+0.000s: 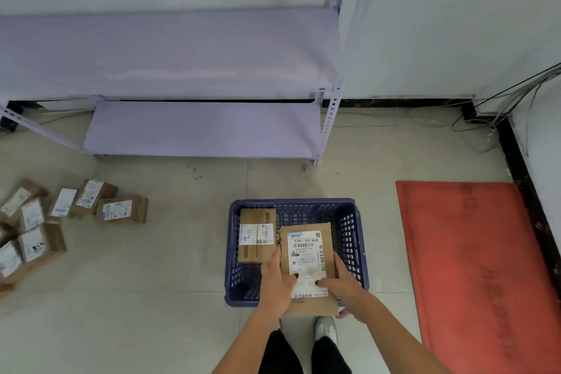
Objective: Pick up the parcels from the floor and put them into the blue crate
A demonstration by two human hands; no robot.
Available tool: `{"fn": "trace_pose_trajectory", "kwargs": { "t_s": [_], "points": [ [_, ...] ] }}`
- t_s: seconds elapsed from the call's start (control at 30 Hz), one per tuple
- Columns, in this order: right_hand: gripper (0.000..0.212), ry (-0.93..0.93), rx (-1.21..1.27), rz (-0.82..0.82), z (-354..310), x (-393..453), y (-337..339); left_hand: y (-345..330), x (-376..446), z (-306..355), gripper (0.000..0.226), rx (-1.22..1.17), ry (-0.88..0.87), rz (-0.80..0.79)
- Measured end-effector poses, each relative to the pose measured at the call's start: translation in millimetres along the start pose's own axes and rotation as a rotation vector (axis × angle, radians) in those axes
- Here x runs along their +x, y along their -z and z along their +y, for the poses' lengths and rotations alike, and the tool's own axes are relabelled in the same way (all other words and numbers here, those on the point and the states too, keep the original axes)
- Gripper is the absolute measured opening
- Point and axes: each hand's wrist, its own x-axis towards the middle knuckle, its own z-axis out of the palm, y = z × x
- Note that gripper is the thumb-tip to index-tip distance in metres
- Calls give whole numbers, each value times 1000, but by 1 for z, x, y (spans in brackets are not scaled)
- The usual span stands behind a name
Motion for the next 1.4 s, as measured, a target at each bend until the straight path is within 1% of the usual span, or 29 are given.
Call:
{"fn": "trace_pose_trajectory", "kwargs": {
  "t_s": [0.1,0.2,0.3,0.37,0.47,0.53,0.63,0.7,0.73,0.8,0.9,1.0,1.07,1.13,1.2,1.3,1.4],
  "points": [
    [90,-56,-10,10,11,41,-4,-15,42,-21,69,20,9,-25],
    [91,-34,-11,36,17,103,-8,-30,101,-42,67,30,31,-37],
    [88,8,4,65,21,180,-13,-46,169,-68,68,66,46,-43],
    [88,19,25,79,28,238,-16,-61,215,-88,67,132,31,-22],
    [86,12,8,95,48,312,-23,-90,276,-123,67,210,38,-12],
    [81,0,30,93,65,348,-26,-113,303,-144,68,208,79,-10],
    [73,-3,90,79,85,385,-28,-142,328,-167,72,170,137,33],
    [77,3,96,75,88,406,-33,-155,340,-179,77,147,160,53],
    [83,10,106,73,91,418,-35,-158,345,-183,78,156,157,74],
    [93,28,137,49,96,445,-40,-162,355,-190,79,171,108,149],
    [92,51,93,60,84,456,-48,-161,360,-197,75,150,41,251],
    [87,47,37,101,78,461,-54,-163,350,-199,67,189,-5,276],
    [88,43,31,123,77,462,-57,-164,346,-200,63,184,-4,281],
    [89,36,16,128,77,463,-59,-163,346,-201,59,110,30,264],
    [89,35,-19,126,76,464,-60,-161,351,-203,57,94,55,223],
    [91,41,-44,149,76,467,-63,-159,357,-205,57,197,46,159],
    [92,49,-62,161,74,467,-64,-157,357,-206,57,271,30,147]
  ]
}}
